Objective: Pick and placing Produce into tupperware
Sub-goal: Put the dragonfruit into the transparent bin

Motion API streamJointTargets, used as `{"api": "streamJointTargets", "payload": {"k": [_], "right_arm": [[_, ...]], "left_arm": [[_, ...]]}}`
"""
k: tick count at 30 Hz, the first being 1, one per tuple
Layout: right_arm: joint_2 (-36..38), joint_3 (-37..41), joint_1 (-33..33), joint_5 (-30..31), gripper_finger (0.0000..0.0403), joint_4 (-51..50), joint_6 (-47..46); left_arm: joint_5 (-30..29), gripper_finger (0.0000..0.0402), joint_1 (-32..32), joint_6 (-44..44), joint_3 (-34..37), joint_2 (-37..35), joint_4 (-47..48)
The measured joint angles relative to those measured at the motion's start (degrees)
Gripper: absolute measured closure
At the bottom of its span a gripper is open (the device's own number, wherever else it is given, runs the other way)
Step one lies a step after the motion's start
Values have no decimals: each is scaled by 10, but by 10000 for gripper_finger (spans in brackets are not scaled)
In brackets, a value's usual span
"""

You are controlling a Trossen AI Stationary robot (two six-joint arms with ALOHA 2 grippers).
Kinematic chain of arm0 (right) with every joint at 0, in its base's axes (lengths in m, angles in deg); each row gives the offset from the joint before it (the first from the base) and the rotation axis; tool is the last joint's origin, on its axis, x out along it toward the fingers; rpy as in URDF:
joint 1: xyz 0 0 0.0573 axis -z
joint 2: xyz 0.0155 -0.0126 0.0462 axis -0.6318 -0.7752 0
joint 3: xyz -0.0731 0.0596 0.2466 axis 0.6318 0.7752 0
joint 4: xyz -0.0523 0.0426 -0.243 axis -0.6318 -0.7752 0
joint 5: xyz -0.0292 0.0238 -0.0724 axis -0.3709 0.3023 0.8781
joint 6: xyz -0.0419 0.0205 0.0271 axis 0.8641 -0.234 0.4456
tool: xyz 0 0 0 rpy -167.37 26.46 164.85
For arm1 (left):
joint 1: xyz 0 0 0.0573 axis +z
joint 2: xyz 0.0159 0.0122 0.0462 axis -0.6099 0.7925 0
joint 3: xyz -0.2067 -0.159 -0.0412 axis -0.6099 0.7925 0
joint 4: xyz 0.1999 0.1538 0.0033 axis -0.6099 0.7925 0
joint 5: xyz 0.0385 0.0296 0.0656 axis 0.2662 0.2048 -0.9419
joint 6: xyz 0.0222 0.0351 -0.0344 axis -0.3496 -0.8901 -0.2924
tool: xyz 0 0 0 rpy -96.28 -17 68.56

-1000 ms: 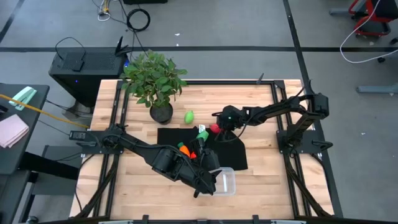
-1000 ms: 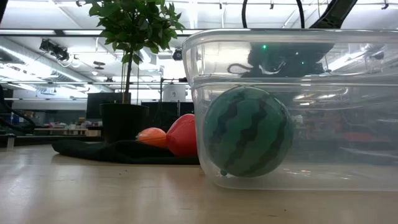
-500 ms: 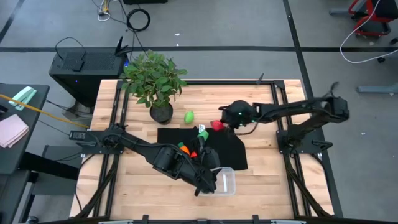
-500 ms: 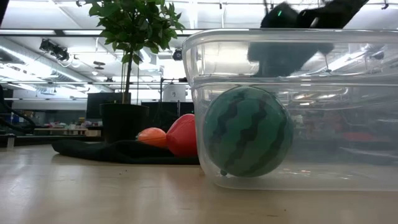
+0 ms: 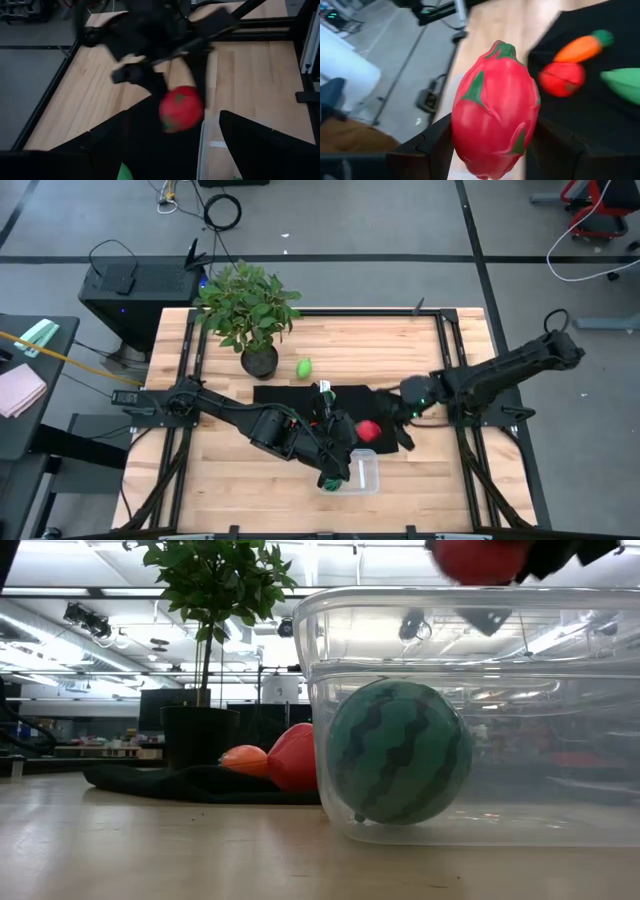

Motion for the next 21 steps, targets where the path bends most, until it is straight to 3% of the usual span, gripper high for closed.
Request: {"api": "streamJointTargets", "payload": {"k": [7,17,21], "right_arm": [[-70,0,-80,31,165,105,-31],[-158,0,-105,53,165,170,0],[-163,0,-106,65,166,171,-6]], "left_arm": [[0,88,12,-4,0,0,-2],[0,88,14,-24,0,-11,-7],[-8,90,2,-39,1,-34,-58]]}}
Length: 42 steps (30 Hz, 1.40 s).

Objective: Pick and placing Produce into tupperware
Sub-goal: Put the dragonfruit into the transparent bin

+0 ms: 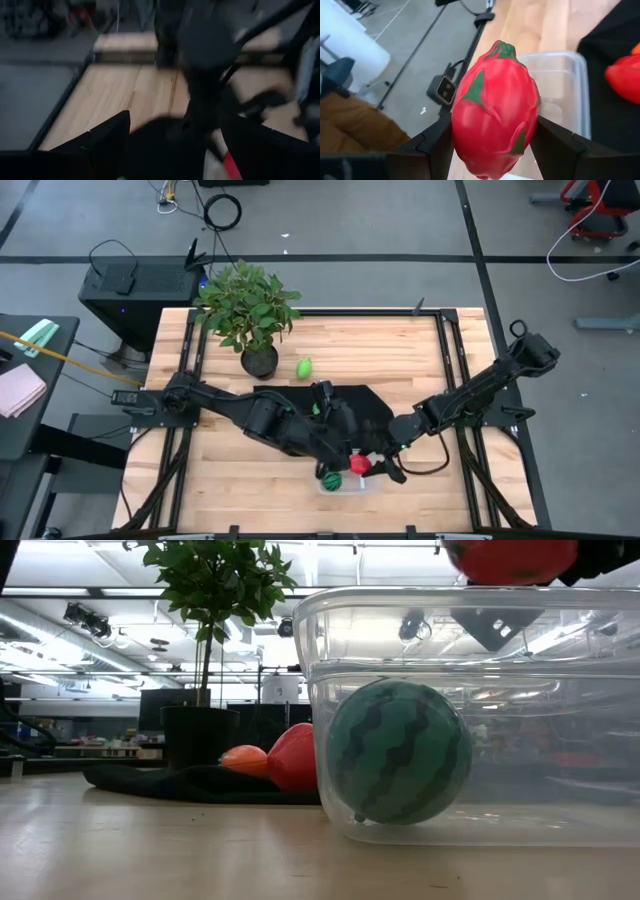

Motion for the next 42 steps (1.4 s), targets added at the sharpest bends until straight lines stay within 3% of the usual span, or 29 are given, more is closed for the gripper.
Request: {"api": "streamJointTargets", "payload": {"k": [7,11,14,20,24,29,35,39,42], "right_arm": [[7,0,0,35,165,6,-9],[7,0,1,37,166,5,-10],[7,0,1,39,166,5,-15],[7,0,1,43,166,4,-27],[7,0,2,43,166,4,-29],[7,0,6,43,166,4,-29],[7,0,12,43,166,4,-43],[7,0,12,43,166,4,-44],[7,0,12,43,166,4,-44]], "left_arm": [[-61,128,-44,-119,-1,-72,-191],[-67,161,-71,-133,-2,-101,-204],[-69,186,-99,-135,0,-104,-228],[-84,239,-159,-273,0,-105,-399],[-64,280,-171,-310,12,-105,-463],[85,333,-133,-280,149,-104,-658],[213,375,-111,-258,349,-140,-925],[232,390,-125,-284,501,-214,-1042],[196,393,-131,-283,607,-272,-1073]]}}
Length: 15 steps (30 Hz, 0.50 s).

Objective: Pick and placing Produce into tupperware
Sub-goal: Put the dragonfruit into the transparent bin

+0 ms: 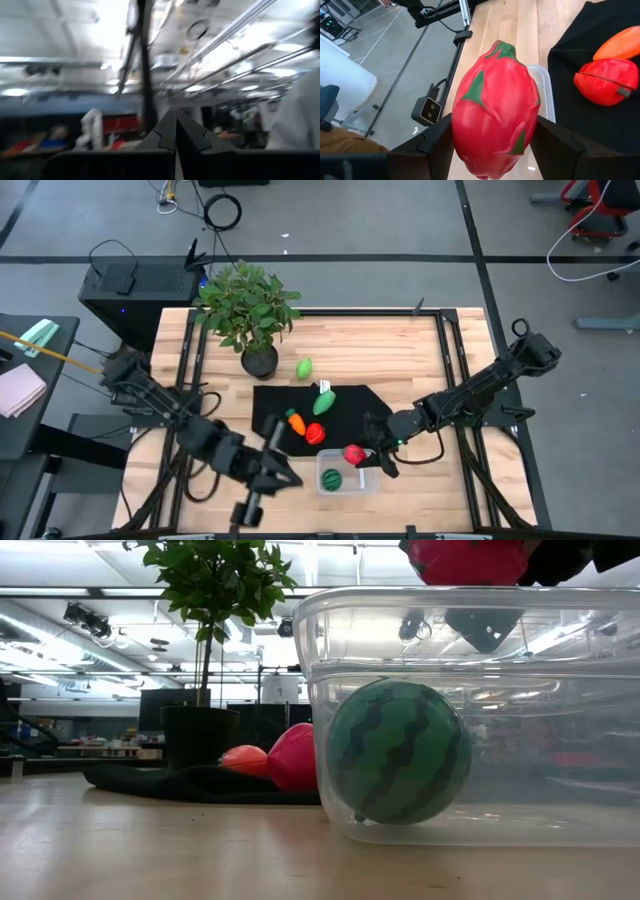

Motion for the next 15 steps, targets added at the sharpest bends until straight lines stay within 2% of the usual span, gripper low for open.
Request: {"api": "streamJointTargets", "payload": {"k": [4,11,15], "right_arm": [[0,0,0,0,166,-3,0],[0,0,0,-5,166,-35,-2],[-4,0,-1,-5,166,-37,-14]], "left_arm": [[-69,384,1,40,110,-63,-10],[-76,377,23,104,265,-166,-51],[-78,389,24,108,318,-205,-66]]}}
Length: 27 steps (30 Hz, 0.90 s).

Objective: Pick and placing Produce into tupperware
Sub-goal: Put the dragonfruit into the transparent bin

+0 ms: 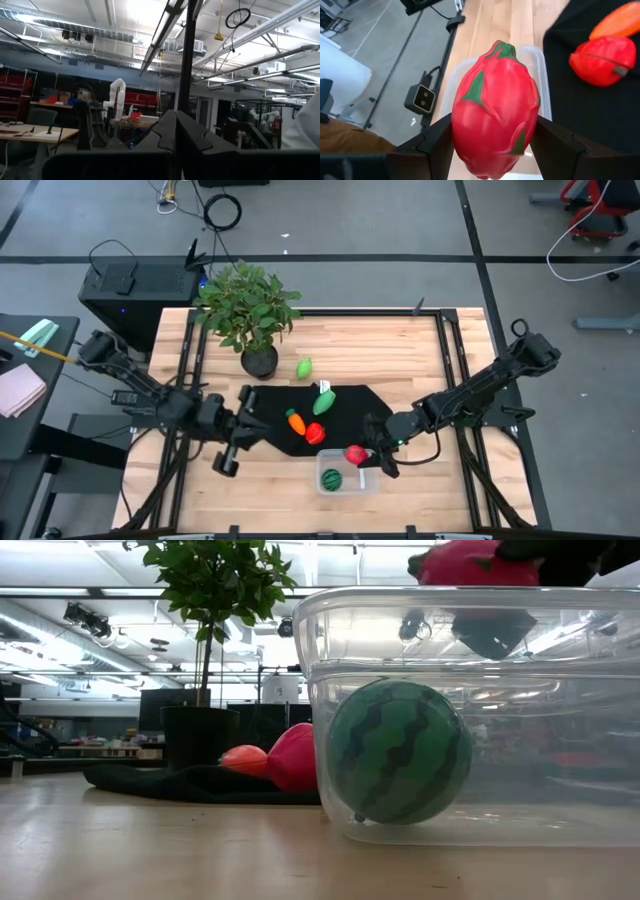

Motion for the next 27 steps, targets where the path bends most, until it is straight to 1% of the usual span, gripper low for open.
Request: {"api": "streamJointTargets", "payload": {"k": [5,9,13,15,17,21,24,27], "right_arm": [[-25,0,-6,-10,166,10,-11],[-44,-3,-17,-17,165,16,-16],[-61,-37,-37,-17,166,12,2],[-73,-70,-48,-14,166,-24,32],[-88,-110,-55,6,166,-84,64],[-123,-181,-53,27,166,-191,108],[-151,-217,-45,28,166,-257,112],[-174,-235,-40,26,166,-301,104]], "left_arm": [[-9,393,0,11,25,-26,1],[-17,379,0,0,25,-30,1],[-26,371,1,-3,25,-34,5],[-28,373,1,-3,25,-36,10],[-28,378,1,-4,25,-39,10],[-28,388,-1,-4,25,-40,14],[-28,389,-1,-4,25,-40,14],[-28,384,-1,-4,25,-40,15]]}}
